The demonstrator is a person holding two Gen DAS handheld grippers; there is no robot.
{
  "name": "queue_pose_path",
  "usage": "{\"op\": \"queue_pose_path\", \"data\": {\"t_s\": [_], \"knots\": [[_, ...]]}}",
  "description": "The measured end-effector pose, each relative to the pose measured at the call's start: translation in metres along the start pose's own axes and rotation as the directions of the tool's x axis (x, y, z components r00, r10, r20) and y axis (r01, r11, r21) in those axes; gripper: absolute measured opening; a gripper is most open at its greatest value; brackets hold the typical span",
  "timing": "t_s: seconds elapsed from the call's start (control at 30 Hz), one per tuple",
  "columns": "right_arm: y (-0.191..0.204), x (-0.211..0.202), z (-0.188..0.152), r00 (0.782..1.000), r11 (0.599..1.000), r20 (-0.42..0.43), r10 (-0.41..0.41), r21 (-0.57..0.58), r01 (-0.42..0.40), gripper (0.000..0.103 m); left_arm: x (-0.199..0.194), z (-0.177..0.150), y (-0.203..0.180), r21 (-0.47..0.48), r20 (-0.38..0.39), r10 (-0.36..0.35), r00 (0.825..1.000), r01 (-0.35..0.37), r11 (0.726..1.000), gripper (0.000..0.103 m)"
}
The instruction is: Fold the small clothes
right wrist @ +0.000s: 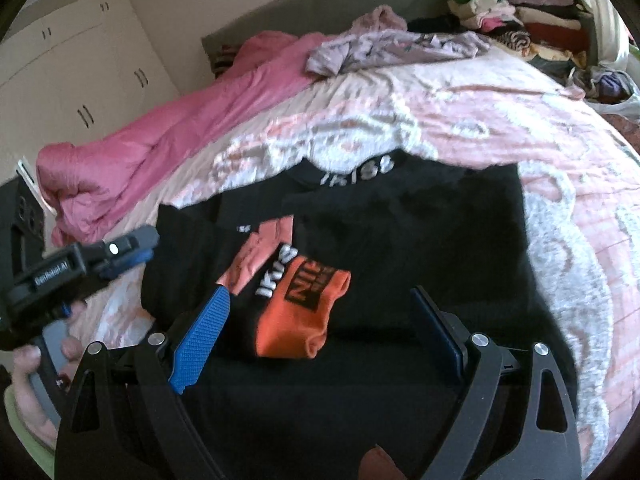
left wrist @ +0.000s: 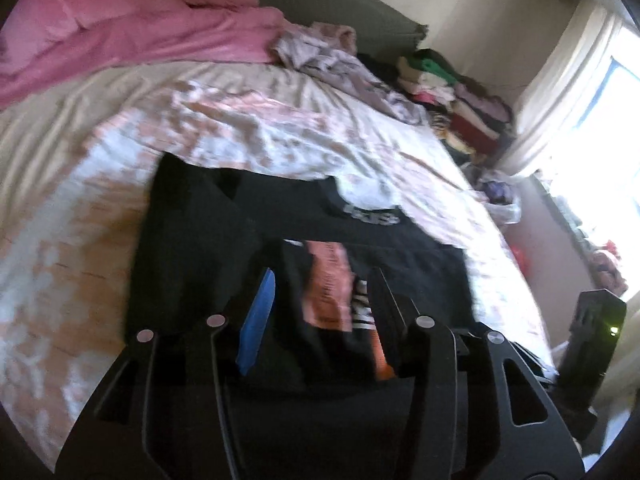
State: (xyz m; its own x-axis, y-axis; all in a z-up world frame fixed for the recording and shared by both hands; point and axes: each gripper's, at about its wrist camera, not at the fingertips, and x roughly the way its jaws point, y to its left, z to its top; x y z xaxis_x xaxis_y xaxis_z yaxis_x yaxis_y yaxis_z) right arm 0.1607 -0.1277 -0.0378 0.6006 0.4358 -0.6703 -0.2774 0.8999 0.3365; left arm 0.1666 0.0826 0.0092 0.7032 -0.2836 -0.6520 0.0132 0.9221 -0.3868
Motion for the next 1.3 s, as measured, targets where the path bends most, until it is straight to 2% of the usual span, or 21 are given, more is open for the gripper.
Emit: {"op": "queue_pose_path", "data": {"t_s": [0.1,0.3,0.43,0.5,0.63,0.67,0.83,1.0,1.1,1.3], "knots": [[0.005,0.017,-0.002,0.999,1.0,-0.046,-0.001,0.001,0.001,0.089,-0.001,-0.001,0.01,0.008,0.012,0.068,0.998,-0.068,0.998,0.044],[0.01,0.046,0.002,0.993,0.999,-0.111,-0.04,-0.02,0.038,0.081,-0.003,-0.008,0.033,-0.04,0.005,0.083,0.997,-0.082,0.996,0.044],[0.004,0.07,0.002,0.981,0.998,-0.182,-0.07,-0.005,0.07,0.057,-0.01,-0.008,0.043,-0.065,0.023,0.087,0.996,-0.086,0.994,0.044],[0.004,0.071,0.002,0.984,0.999,-0.171,-0.052,0.001,0.053,0.049,-0.015,-0.008,0.048,-0.075,0.031,0.091,0.995,-0.089,0.993,0.044],[0.009,0.069,0.004,0.986,1.0,-0.164,-0.011,-0.008,0.01,0.018,-0.018,-0.007,0.053,-0.088,0.037,0.097,0.995,-0.094,0.992,0.044],[0.01,0.067,0.004,0.987,1.0,-0.161,0.0,-0.016,-0.002,0.013,-0.018,-0.007,0.054,-0.091,0.036,0.096,0.995,-0.092,0.992,0.044],[0.017,0.043,0.019,0.993,0.997,-0.111,0.048,-0.047,-0.054,0.009,-0.022,-0.006,0.054,-0.089,0.044,0.101,0.994,-0.097,0.991,0.044],[0.014,0.007,0.044,0.997,0.995,-0.047,0.054,-0.087,-0.058,0.008,-0.025,-0.005,0.055,-0.089,0.054,0.099,0.994,-0.094,0.992,0.044],[0.006,-0.012,0.062,0.999,0.993,-0.014,0.031,-0.112,-0.033,0.008,-0.024,-0.004,0.053,-0.084,0.054,0.106,0.993,-0.101,0.991,0.044],[-0.016,-0.034,0.084,0.998,0.985,0.019,-0.066,-0.161,0.068,0.007,-0.018,-0.003,0.046,-0.065,0.042,0.107,0.993,-0.104,0.992,0.044]]}}
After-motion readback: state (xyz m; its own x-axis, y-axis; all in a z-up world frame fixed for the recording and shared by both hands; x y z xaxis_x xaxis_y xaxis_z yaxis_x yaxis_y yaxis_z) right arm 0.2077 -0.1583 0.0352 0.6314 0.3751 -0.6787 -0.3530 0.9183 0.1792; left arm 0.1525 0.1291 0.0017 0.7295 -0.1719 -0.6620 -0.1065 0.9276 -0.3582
